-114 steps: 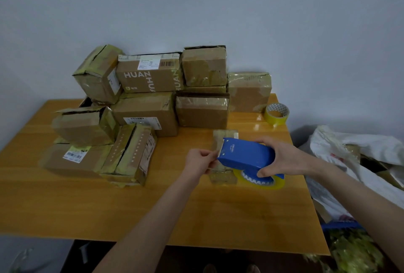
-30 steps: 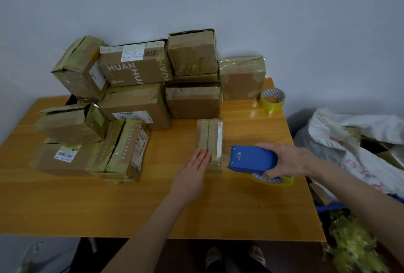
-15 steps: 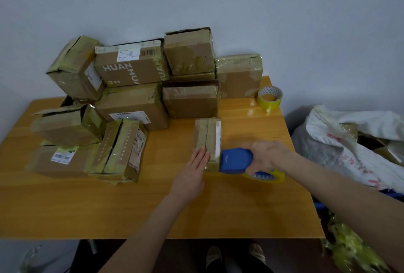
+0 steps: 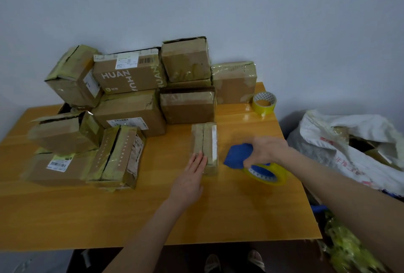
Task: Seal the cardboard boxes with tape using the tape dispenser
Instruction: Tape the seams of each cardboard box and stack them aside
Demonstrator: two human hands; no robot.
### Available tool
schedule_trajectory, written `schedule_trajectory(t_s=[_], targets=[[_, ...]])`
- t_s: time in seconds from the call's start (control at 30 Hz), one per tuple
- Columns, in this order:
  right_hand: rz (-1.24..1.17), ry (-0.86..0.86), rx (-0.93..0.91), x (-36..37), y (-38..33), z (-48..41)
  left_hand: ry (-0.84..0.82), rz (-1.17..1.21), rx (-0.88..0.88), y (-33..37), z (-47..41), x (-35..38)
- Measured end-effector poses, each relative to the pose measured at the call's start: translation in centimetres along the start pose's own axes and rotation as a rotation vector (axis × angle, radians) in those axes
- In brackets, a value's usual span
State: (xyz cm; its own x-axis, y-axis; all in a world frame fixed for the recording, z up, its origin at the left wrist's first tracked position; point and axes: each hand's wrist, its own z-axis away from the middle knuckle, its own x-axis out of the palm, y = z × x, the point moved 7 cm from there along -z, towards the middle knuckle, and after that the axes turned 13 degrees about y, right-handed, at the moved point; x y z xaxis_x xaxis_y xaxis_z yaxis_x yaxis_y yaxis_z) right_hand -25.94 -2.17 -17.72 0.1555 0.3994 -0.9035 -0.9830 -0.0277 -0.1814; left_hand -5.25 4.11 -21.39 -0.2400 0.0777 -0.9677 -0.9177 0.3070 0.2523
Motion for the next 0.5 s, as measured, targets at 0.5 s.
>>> schedule_trajectory(t_s=[0.5], targets=[[-1.341, 0.084, 0.657, 6.6, 4.8, -0.1, 0.219, 0.168, -0.139, -1.0, 0.2, -2.4]])
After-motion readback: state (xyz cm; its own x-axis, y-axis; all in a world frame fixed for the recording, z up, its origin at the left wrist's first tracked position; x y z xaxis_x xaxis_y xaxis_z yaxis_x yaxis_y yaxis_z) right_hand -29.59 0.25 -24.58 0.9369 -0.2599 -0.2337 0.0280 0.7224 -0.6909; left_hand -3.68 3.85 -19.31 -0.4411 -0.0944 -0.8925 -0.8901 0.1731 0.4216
